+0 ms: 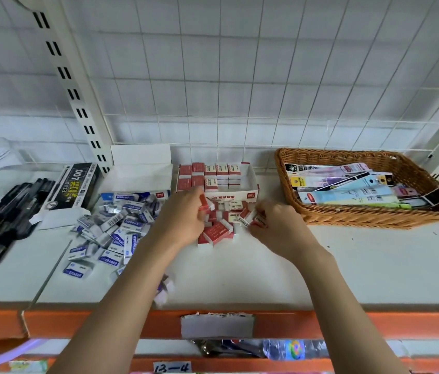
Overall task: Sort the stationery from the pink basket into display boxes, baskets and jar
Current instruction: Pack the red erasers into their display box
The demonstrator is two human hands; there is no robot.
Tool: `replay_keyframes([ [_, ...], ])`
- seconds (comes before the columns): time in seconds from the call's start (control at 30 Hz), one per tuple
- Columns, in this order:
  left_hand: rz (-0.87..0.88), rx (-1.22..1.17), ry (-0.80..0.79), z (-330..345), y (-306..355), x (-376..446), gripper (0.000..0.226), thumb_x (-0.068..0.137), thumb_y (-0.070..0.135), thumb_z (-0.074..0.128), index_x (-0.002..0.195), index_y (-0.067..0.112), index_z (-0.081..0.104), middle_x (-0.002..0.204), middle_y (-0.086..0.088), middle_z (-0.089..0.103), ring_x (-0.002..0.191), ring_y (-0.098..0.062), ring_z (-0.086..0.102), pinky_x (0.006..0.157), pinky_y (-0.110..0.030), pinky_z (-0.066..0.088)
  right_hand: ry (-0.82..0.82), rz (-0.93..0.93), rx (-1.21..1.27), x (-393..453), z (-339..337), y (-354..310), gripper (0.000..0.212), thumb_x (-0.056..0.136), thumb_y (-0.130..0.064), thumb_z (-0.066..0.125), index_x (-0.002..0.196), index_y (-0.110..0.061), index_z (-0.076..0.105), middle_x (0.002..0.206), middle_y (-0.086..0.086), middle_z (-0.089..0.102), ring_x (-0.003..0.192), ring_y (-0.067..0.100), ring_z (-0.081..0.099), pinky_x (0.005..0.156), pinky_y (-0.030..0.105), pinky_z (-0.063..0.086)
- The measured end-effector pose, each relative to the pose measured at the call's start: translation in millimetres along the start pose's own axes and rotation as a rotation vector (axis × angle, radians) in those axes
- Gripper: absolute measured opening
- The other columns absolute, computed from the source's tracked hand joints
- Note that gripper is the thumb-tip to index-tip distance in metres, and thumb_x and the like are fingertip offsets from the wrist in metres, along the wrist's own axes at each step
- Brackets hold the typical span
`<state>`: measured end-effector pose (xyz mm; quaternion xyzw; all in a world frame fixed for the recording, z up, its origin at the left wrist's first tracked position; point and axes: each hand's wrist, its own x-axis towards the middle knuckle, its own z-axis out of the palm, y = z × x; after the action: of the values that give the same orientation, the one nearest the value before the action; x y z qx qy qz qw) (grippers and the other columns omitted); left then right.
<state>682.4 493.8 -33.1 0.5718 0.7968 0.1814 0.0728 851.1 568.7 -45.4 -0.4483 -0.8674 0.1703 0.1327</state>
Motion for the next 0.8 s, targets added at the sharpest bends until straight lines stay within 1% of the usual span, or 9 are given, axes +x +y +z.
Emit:
replay_keyframes([
  [0.07,-0.035,-0.034,0.037,-3,-4,-4,0.036,0.093,0.016,0.056,0.128,0.012,0.046,0.120,-0.004,0.060,0.107,-0.019,0.057,0.081,-0.025,0.042,0.016,0.013,-0.008,-1,1,0,0.024,0.086,-0.025,0.062,0.107,-0.013,0.058,0.102,0.002,0.065,0.086,0.020,0.061,0.073,0.030,0.053],
  [0.17,-0.063,-0.059,0.112,-3,1,-5,0.033,0.092,0.020,0.057,0.123,0.012,0.051,0.117,-0.002,0.061,0.106,-0.019,0.058,0.082,-0.026,0.042,0.052,0.034,-0.008,-2,1,0,0.020,0.087,-0.022,0.061,0.105,-0.014,0.058,0.099,0.001,0.064,0.085,0.019,0.059,0.069,0.026,0.049],
  [0.3,-0.121,0.039,0.142,8,15,2,0.027,0.091,0.027,0.055,0.114,0.013,0.056,0.108,-0.002,0.066,0.096,-0.020,0.062,0.074,-0.027,0.045,0.049,0.044,-0.011,0,3,0,0.020,0.087,-0.020,0.061,0.105,-0.013,0.058,0.102,0.002,0.064,0.087,0.020,0.059,0.072,0.028,0.051],
  [0.4,-0.180,0.102,0.103,11,21,7,0.021,0.092,0.026,0.055,0.107,0.011,0.057,0.100,-0.004,0.067,0.087,-0.021,0.063,0.063,-0.026,0.041,0.045,0.024,-0.007,2,3,2,0.022,0.086,-0.021,0.063,0.107,-0.013,0.059,0.102,0.003,0.065,0.086,0.020,0.059,0.071,0.027,0.049],
  [0.5,-0.179,0.144,0.035,8,22,12,0.020,0.091,0.023,0.058,0.104,0.009,0.059,0.099,-0.006,0.066,0.087,-0.023,0.063,0.066,-0.029,0.047,0.050,-0.042,-0.021,5,-1,-1,0.027,0.085,-0.020,0.063,0.111,-0.013,0.060,0.108,0.004,0.063,0.091,0.022,0.060,0.075,0.029,0.050],
  [0.57,-0.170,0.131,0.002,4,20,14,0.020,0.090,0.021,0.059,0.105,0.007,0.059,0.100,-0.006,0.065,0.088,-0.022,0.062,0.071,-0.029,0.049,0.019,-0.109,-0.036,9,-4,-7,0.030,0.086,-0.019,0.062,0.116,-0.013,0.061,0.112,0.004,0.061,0.095,0.024,0.061,0.080,0.033,0.053],
  [0.67,-0.172,0.096,-0.037,1,14,12,0.017,0.086,0.013,0.063,0.101,0.005,0.059,0.099,-0.006,0.064,0.080,-0.019,0.057,0.067,-0.026,0.044,-0.092,-0.170,-0.086,19,-6,-16,0.030,0.086,-0.016,0.059,0.117,-0.014,0.059,0.115,0.004,0.059,0.098,0.026,0.061,0.082,0.038,0.053],
  [0.73,-0.173,0.079,-0.040,-1,8,10,0.019,0.085,0.014,0.065,0.101,0.004,0.060,0.100,-0.006,0.065,0.077,-0.018,0.053,0.065,-0.024,0.039,-0.189,-0.191,-0.134,27,-10,-20,0.025,0.088,-0.016,0.059,0.112,-0.011,0.060,0.111,0.005,0.062,0.094,0.024,0.062,0.078,0.033,0.053],
  [0.8,-0.172,0.034,-0.041,-1,4,10,0.025,0.086,0.018,0.066,0.107,0.005,0.061,0.105,-0.005,0.065,0.085,-0.019,0.059,0.067,-0.023,0.040,-0.269,-0.199,-0.180,34,-16,-23,0.024,0.087,-0.015,0.061,0.111,-0.010,0.061,0.108,0.006,0.065,0.091,0.021,0.062,0.073,0.027,0.051],
])
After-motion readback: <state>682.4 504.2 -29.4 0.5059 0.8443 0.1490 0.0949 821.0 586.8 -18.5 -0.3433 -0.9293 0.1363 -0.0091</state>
